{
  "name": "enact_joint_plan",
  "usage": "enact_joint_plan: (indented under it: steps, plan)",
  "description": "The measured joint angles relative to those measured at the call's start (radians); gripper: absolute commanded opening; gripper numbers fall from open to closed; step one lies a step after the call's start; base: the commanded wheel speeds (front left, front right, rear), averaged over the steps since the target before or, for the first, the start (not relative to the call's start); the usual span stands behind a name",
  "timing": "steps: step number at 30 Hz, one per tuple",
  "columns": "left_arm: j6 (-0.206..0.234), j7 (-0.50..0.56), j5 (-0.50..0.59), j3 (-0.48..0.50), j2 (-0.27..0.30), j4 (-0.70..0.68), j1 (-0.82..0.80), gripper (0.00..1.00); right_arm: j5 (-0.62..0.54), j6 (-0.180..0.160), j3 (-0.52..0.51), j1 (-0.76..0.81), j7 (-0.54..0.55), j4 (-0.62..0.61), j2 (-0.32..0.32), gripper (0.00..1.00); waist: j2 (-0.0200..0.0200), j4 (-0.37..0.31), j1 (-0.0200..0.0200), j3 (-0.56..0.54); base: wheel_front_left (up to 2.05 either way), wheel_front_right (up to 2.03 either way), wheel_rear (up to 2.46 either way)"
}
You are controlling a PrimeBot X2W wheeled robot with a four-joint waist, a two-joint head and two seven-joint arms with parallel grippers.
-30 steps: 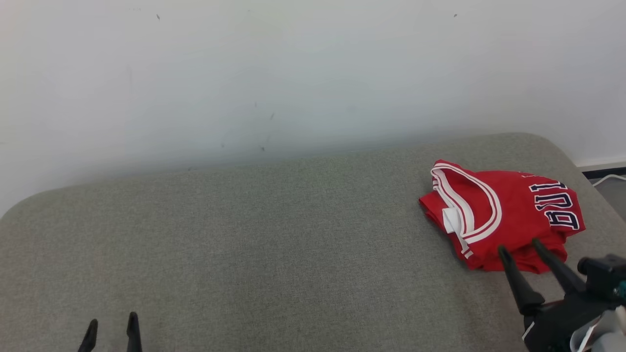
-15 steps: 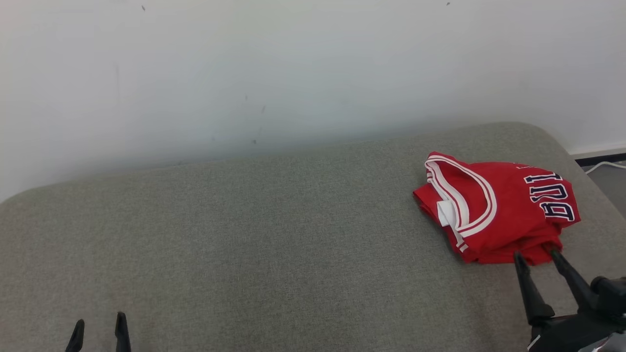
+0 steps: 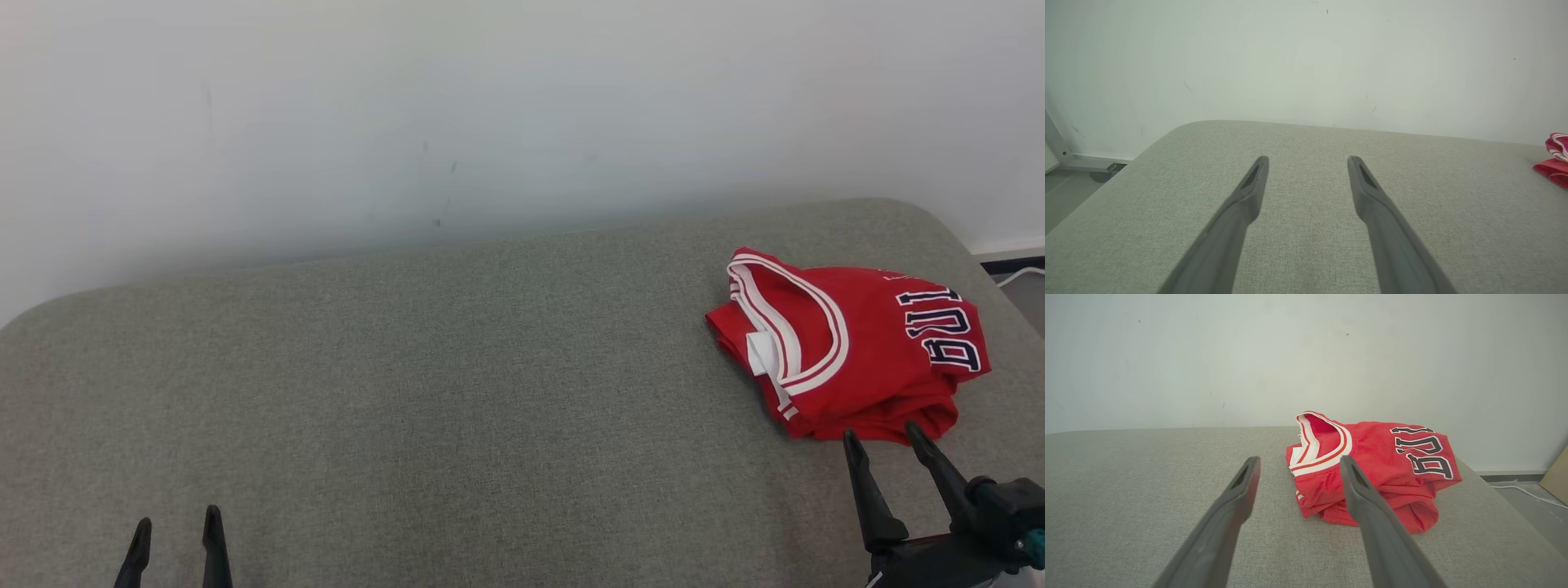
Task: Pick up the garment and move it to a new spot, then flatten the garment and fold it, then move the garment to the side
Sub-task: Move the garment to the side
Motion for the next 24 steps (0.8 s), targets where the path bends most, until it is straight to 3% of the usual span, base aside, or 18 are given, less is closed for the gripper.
enact_joint_plan:
  steps: [24]
  plan:
    - [-0.005,-0.002,0.001,-0.026,-0.005,0.018,-0.016,1.00,-0.089,0.000,-0.036,0.006,0.000,-0.002,0.035,1.00,0.0000,0.012,0.0000,0.006,0.00,0.00,0.00]
